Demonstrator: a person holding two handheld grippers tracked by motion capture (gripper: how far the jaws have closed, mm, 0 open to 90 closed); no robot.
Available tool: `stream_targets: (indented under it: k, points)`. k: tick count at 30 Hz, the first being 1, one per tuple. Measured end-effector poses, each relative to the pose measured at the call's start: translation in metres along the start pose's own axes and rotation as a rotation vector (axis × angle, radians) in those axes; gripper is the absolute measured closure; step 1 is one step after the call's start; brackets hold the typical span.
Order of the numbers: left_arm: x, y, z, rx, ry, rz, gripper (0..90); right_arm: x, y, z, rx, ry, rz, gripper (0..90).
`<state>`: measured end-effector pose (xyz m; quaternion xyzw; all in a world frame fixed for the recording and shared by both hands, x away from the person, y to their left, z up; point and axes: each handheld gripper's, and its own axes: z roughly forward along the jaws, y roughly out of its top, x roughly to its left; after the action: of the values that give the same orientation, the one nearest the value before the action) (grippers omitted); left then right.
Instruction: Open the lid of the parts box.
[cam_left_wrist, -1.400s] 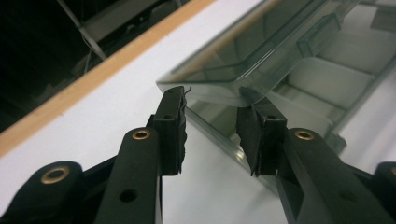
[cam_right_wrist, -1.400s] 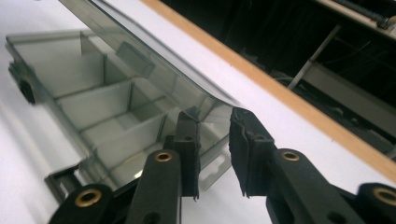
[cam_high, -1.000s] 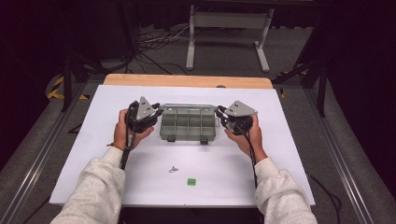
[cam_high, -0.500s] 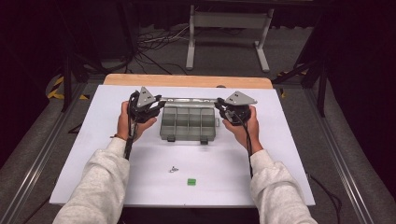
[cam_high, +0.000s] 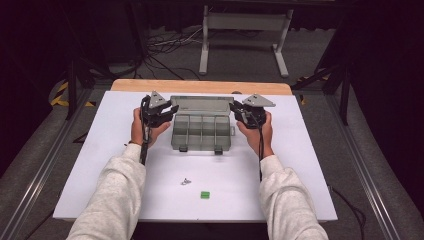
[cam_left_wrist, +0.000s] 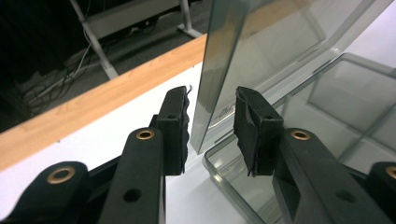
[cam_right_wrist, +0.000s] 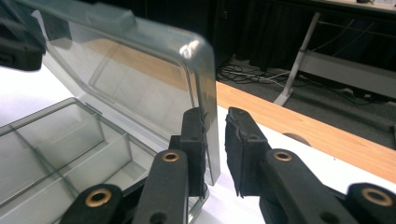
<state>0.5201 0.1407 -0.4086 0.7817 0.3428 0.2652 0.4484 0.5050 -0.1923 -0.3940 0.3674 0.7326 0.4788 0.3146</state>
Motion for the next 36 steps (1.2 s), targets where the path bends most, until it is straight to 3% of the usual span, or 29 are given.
stream_targets:
  k: [8, 11, 16, 20, 24, 25, 28, 36]
  points:
    - [0.003, -0.009, 0.017, 0.042, -0.009, -0.030, 67.8, 0.003, -0.006, 0.015, 0.039, -0.028, 0.006, 79.6]
    - [0.006, -0.012, 0.021, 0.055, -0.005, -0.041, 70.7, 0.002, -0.011, 0.021, 0.045, -0.033, 0.031, 80.3]
    - [0.006, -0.016, 0.029, 0.083, -0.005, -0.067, 72.2, 0.003, -0.018, 0.033, 0.104, -0.054, 0.006, 80.9]
    - [0.006, -0.017, 0.034, 0.096, 0.006, -0.066, 72.6, 0.003, -0.020, 0.036, 0.113, -0.059, 0.015, 80.9]
    - [0.007, -0.017, 0.038, 0.100, 0.009, -0.093, 73.7, 0.003, -0.024, 0.042, 0.132, -0.069, 0.018, 81.2]
    - [0.008, -0.017, 0.038, 0.098, 0.012, -0.088, 73.9, 0.003, -0.025, 0.043, 0.130, -0.070, 0.024, 81.1]
    - [0.009, -0.019, 0.041, 0.092, 0.001, -0.142, 75.0, 0.002, -0.029, 0.046, 0.135, -0.068, 0.047, 81.0]
    - [0.010, -0.017, 0.041, 0.113, -0.005, -0.154, 75.7, 0.000, -0.033, 0.051, 0.145, -0.056, 0.105, 81.1]
